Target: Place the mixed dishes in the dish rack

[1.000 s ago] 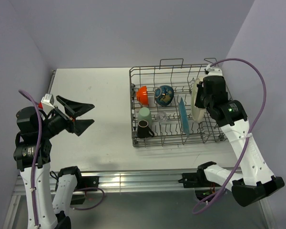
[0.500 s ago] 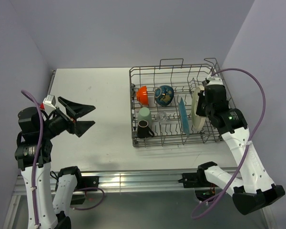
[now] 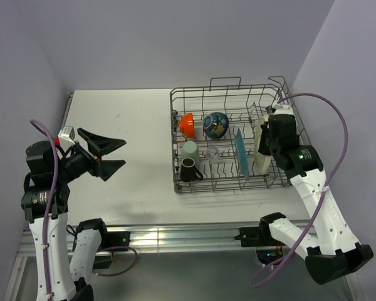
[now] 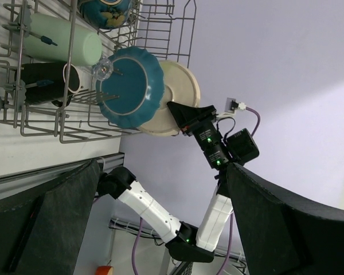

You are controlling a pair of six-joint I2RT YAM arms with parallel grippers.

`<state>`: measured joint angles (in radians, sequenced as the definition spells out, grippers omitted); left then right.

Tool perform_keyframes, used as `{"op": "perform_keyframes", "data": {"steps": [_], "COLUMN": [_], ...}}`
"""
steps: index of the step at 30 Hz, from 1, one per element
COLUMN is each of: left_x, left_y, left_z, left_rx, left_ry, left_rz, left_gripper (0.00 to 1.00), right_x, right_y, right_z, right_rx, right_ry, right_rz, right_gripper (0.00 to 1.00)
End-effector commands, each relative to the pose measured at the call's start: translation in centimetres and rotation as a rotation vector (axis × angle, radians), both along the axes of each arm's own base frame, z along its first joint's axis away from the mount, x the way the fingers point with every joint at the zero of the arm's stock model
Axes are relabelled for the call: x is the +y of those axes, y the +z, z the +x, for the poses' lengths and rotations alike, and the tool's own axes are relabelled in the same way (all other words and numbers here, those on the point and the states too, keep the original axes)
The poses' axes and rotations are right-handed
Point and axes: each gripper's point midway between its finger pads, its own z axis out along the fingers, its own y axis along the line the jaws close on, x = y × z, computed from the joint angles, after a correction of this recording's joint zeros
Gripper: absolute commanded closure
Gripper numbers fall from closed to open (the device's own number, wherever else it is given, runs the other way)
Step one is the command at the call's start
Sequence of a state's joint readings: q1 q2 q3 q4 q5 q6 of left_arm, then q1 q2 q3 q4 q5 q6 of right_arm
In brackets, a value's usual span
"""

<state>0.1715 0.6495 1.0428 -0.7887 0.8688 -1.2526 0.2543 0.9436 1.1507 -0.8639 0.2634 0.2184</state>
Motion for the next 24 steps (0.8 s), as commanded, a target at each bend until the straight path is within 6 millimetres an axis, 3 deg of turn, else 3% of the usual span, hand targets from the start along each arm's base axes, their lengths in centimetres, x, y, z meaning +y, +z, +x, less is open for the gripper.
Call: {"op": "perform_keyframes", "data": {"steps": [1,16,23,24], "left_x": [-0.2,-0.3,-0.3,-0.3], "left_y": [0.9,0.6,0.3,0.3], "left_z": [-0.5,-0.4,-0.6,-0.6], "left_rx": [-0.048,-0.034,-0.028,-0.028], "left_ry": [-0.021,-0.024,-0.028,-0.027], "left_rz": [0.0,-0.002,-0.007,-0.007], "left_gripper": [0.01,0.01,0.01,0.01], "right_x": [0.0,0.0,-1.0,-1.2], "right_y": [0.9,-3.6,-3.9,-4.1], "right_z": [1.6,1.8,1.6,1.6], "right_rx": [-0.089,0.032,0.075,0.086], "right_ry": [-0.021,-0.028,-0.085,-0.093], "right_rz": [0.023,-0.009,-0.042,-0.05], "right_gripper": [1.0,1.0,1.0,0.94]}}
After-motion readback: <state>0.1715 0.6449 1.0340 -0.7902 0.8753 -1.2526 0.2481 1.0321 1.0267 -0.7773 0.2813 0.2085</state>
